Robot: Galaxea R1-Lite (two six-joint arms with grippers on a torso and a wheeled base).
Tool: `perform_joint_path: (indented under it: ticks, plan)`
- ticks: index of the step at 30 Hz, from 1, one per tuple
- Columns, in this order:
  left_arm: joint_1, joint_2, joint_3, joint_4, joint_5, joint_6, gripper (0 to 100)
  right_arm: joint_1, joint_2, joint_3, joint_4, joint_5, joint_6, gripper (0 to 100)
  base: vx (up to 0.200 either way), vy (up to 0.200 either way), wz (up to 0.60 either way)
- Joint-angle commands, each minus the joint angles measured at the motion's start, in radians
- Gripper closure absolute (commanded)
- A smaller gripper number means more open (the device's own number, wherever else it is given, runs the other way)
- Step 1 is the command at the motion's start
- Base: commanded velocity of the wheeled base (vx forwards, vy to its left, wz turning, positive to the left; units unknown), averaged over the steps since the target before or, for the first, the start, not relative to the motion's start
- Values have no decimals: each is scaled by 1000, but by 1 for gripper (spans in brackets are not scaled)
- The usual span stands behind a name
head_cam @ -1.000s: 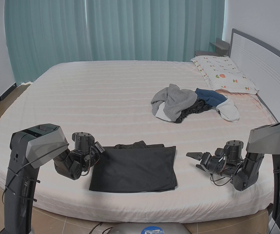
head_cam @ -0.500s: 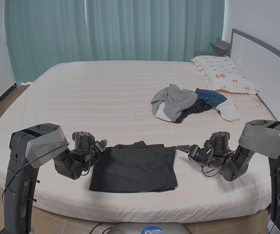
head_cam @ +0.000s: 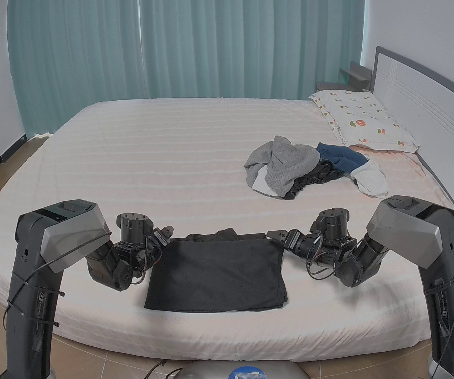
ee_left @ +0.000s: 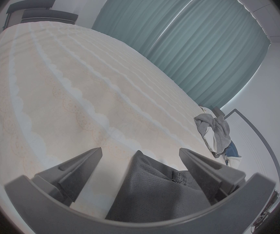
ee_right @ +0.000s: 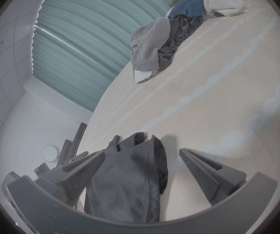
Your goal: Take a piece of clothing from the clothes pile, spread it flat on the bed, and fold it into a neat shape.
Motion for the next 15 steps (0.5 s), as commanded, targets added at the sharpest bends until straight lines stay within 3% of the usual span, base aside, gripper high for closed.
perform_joint_path:
  ticks: [1, 15]
  plan:
    - [0, 0, 0, 0, 1, 0, 0, 3, 39, -40, 7, 0, 0, 100, 0, 0, 0]
    - [0, 0, -2, 0, 1, -12, 0, -1, 64, -100, -61, -75, 14, 100, 0, 0, 0]
